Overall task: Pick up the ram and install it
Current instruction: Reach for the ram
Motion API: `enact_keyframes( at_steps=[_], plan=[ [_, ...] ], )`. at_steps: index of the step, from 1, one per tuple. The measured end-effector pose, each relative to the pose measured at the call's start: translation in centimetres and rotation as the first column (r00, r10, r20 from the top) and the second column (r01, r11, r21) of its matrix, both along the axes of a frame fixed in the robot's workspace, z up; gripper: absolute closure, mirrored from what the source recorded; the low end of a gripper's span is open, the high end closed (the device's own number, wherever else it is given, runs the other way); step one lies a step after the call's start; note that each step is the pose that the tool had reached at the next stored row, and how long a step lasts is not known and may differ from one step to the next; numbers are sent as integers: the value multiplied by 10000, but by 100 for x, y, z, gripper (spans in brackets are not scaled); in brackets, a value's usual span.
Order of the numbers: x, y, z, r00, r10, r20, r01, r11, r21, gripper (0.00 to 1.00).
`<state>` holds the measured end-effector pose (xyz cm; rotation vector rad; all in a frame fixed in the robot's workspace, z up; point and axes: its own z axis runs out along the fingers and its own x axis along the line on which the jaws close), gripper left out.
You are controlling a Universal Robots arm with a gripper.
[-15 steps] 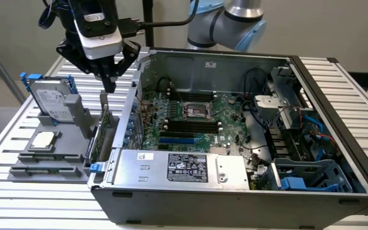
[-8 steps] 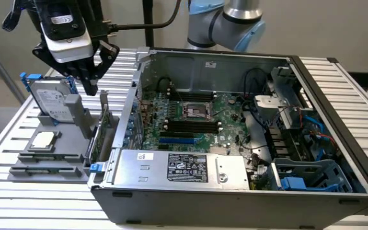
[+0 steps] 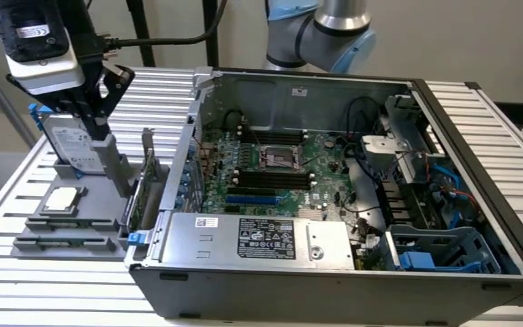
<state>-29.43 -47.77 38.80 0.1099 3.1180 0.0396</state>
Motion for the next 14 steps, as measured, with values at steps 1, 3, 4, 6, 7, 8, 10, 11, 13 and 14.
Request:
enact_keyframes(
  at_steps=[1, 3, 4, 6, 7, 8, 10, 11, 13, 14],
  plan=[
    [-45, -8, -2, 10000, 0, 0, 0, 10000, -6, 89],
    [-138, -23, -5, 10000, -1, 0, 1, 10000, -19, 89],
    [-181, -30, -7, 10000, 0, 0, 0, 10000, -26, 89],
    [-274, -45, -10, 10000, 0, 1, 0, 10000, -39, 89],
    [-319, -53, -12, 10000, 0, 1, 0, 10000, -46, 89],
    [-364, -59, -14, 10000, -1, 1, 1, 10000, -53, 89],
    [-455, -74, -17, 10000, -1, 0, 1, 10000, -69, 89],
    [-500, -81, -18, 10000, -1, 1, 1, 10000, -76, 89],
    [-590, -94, -22, 10000, 0, 0, 0, 10000, -94, 89],
    [-635, -101, -23, 10000, 0, 0, 0, 9999, -102, 89]
  ],
)
